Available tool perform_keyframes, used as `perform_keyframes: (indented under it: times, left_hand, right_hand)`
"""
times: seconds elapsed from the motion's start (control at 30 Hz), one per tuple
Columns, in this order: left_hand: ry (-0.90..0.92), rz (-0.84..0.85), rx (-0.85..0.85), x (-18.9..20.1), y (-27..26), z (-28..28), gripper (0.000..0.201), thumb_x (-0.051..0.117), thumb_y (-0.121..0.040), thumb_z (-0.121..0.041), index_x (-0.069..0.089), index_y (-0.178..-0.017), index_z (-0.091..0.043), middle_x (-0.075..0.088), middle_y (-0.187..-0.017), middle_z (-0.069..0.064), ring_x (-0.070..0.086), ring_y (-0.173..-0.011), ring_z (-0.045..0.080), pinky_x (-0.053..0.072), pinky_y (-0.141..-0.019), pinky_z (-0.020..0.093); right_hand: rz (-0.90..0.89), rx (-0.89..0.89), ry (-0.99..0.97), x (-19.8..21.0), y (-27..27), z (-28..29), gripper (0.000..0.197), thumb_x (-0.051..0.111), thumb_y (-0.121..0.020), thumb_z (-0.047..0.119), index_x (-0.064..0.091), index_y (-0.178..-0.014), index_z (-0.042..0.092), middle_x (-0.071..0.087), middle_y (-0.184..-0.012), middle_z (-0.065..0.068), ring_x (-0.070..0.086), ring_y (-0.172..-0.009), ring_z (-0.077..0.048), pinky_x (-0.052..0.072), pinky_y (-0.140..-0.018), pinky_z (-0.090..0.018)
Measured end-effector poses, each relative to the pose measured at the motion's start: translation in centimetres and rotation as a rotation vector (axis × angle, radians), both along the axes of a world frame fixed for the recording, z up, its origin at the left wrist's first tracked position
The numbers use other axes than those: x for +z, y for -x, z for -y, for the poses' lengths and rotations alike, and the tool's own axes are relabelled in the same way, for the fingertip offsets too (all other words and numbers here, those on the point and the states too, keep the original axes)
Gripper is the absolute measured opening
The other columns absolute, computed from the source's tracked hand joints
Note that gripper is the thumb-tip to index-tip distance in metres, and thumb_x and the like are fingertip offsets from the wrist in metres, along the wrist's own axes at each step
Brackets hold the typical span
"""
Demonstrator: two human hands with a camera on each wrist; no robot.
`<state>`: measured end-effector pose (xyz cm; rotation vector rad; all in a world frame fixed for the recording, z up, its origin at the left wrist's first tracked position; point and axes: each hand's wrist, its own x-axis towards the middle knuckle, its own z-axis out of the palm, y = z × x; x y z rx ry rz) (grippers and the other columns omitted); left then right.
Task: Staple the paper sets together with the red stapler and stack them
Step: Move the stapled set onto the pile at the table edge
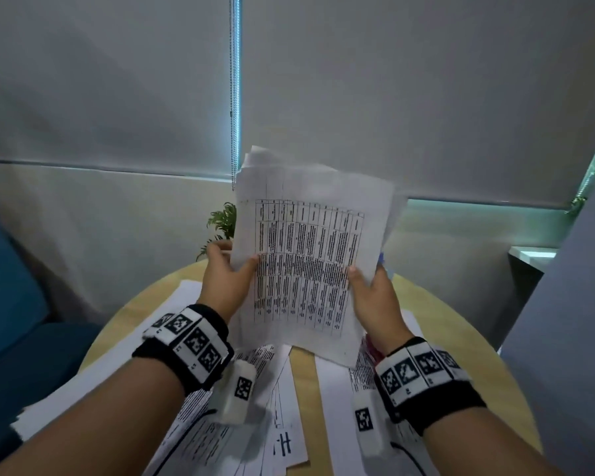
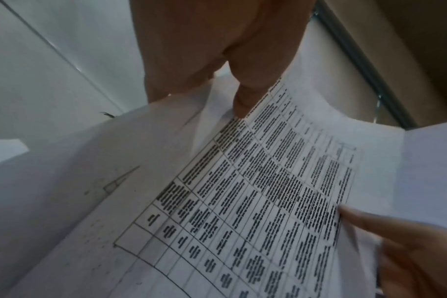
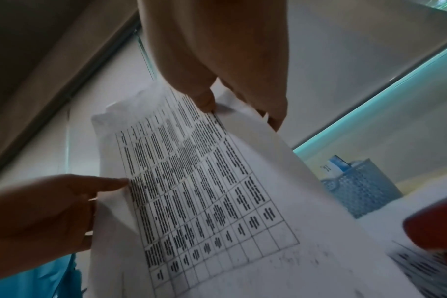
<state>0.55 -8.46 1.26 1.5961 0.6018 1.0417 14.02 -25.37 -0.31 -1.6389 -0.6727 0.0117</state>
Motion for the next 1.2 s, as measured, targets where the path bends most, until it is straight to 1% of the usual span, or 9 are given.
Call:
perform_keyframes:
  times: [0.1,0.27,0.5,0.6,0.7,0.77,0.87,0.97,1.2]
  left_hand:
    - [-0.083,-0.044,-0.053,-0.3,0.0,0.2,0.042,0.058,-0.091,-0.014,0.030,-0.121,-0.017,0.053,-0.115,-0.001,0.058,-0.096,0.016,0.049,-0.077,0.025]
    - [-0.161,-0.186,-0.025,-1.2,0.0,-0.1,0.019,0.044,-0.097,-0.014,0.033,-0.111,-0.018,0.056,-0.109,0.008,0.059,-0.085,0.021,0.053,-0.068,0.036]
    - [-0.886,-0.457,0.145,4.3,0.1,-1.9,0.012,0.043,-0.091,-0.007,0.038,-0.093,-0.018,0.038,-0.091,-0.002,0.038,-0.082,0.016,0.027,-0.076,0.030]
    - [-0.976,-0.463,0.060,4.9,0.2,-1.3,0.012,0.042,-0.094,-0.012,0.038,-0.096,-0.023,0.040,-0.093,-0.007,0.036,-0.085,0.012,0.026,-0.082,0.028]
    - [-0.939,-0.467,0.057,4.3,0.6,-1.0,0.010,0.042,-0.095,-0.018,0.047,-0.102,-0.023,0.046,-0.099,-0.007,0.044,-0.095,0.015,0.029,-0.104,0.040]
    - [-0.917,-0.569,0.243,3.4,1.0,-1.7,0.019,0.046,-0.094,-0.030,0.051,-0.112,-0.027,0.049,-0.118,-0.004,0.045,-0.116,0.019,0.007,-0.114,0.049]
    - [-0.680,-0.492,0.478,2.2,2.6,-3.6,0.059,0.062,-0.082,-0.048,0.039,-0.133,-0.030,0.027,-0.148,0.003,0.023,-0.138,0.023,-0.002,-0.114,0.048]
    - [-0.264,-0.168,0.317,0.9,3.8,-5.4,0.098,0.076,-0.073,-0.039,0.015,-0.147,-0.022,0.015,-0.154,0.006,0.017,-0.142,0.021,0.011,-0.117,0.042]
    - [0.094,-0.041,0.041,-1.7,3.9,-6.0,0.054,0.073,-0.079,-0.020,0.040,-0.121,-0.016,0.058,-0.118,0.005,0.058,-0.107,0.024,0.047,-0.096,0.048]
  right_hand:
    - [0.002,0.024,-0.028,0.0,0.3,-0.2,0.026,0.051,-0.097,0.012,0.046,-0.121,0.018,0.057,-0.113,0.005,0.055,-0.109,-0.014,0.041,-0.083,-0.015]
    - [-0.045,0.030,-0.021,-0.6,0.8,-0.4,0.067,0.064,-0.087,0.001,0.026,-0.140,0.014,0.051,-0.110,0.009,0.055,-0.105,-0.017,0.043,-0.080,-0.017]
    - [0.583,-0.349,0.034,4.7,-1.3,0.3,0.107,0.080,-0.071,0.024,0.010,-0.152,0.015,0.019,-0.155,-0.012,0.017,-0.143,-0.026,0.010,-0.116,-0.050]
    - [0.569,-0.271,0.121,5.7,-0.6,-0.1,0.089,0.075,-0.078,0.028,0.022,-0.149,0.026,0.047,-0.137,0.001,0.037,-0.131,-0.016,0.001,-0.115,-0.043]
    - [0.355,-0.082,0.049,4.8,-0.2,-0.4,0.025,0.069,-0.086,0.021,0.058,-0.109,0.023,0.058,-0.085,0.020,0.057,-0.087,-0.008,0.041,-0.089,-0.026]
    - [0.262,-0.075,-0.045,3.6,-0.7,-0.2,0.010,0.069,-0.087,0.021,0.064,-0.095,0.020,0.063,-0.080,0.013,0.062,-0.084,-0.017,0.045,-0.074,-0.025]
    - [0.169,-0.082,-0.165,2.6,-1.5,0.6,0.008,0.072,-0.084,0.022,0.067,-0.087,0.028,0.070,-0.088,0.007,0.067,-0.089,-0.017,0.054,-0.084,-0.037]
    - [0.054,-0.020,-0.214,2.2,-1.7,1.3,0.011,0.073,-0.084,0.020,0.068,-0.091,0.028,0.073,-0.092,0.007,0.069,-0.090,-0.013,0.055,-0.087,-0.040]
    - [-0.128,0.064,-0.223,-1.1,-2.0,1.6,0.041,0.073,-0.082,0.025,0.059,-0.120,0.017,0.070,-0.110,0.000,0.068,-0.099,-0.018,0.055,-0.087,-0.042]
